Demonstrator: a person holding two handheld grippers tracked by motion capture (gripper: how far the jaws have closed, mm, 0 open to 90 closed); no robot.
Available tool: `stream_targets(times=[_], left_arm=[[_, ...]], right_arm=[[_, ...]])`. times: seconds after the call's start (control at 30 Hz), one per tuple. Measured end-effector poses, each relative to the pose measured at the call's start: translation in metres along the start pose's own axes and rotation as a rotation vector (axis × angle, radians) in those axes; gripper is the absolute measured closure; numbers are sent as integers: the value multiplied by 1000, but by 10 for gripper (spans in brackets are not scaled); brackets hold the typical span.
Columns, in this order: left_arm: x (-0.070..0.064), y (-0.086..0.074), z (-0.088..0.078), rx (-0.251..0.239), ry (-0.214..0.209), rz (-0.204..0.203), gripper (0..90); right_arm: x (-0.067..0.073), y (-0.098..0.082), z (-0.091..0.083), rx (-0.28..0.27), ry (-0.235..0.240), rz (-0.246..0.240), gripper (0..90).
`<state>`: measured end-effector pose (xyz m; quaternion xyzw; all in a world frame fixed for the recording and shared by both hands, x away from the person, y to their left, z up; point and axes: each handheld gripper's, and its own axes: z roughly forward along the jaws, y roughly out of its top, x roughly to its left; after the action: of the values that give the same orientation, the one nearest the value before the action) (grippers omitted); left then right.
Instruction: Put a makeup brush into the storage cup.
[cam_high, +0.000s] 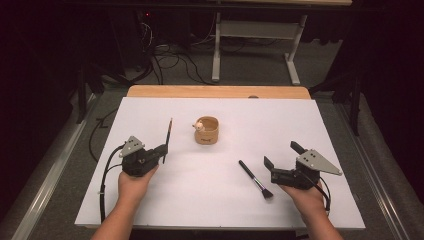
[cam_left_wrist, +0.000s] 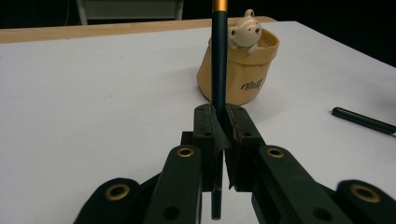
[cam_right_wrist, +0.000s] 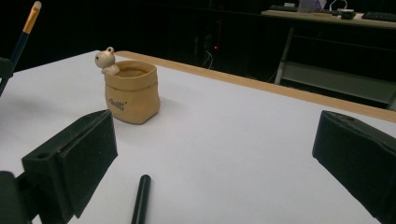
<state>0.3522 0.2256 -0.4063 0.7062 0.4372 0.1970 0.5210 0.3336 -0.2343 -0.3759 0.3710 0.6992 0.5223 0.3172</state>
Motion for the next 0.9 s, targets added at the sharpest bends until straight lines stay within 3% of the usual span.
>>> stream_targets(times=[0.23,0.57,0.73,0.9], left_arm=[[-3,-1,-3,-31,-16,8,838],[-20,1,-8,-112,-94,33,838],[-24,3,-9,-134,-120,36,838],[-29,4,-8,-145,-141,44,838]], right_arm=[[1,-2,1,5,-3,1,14],[2,-3,3,-1,3,7,14],[4,0,3,-42,9,20,17],[12,12,6,-66,26,2,28]])
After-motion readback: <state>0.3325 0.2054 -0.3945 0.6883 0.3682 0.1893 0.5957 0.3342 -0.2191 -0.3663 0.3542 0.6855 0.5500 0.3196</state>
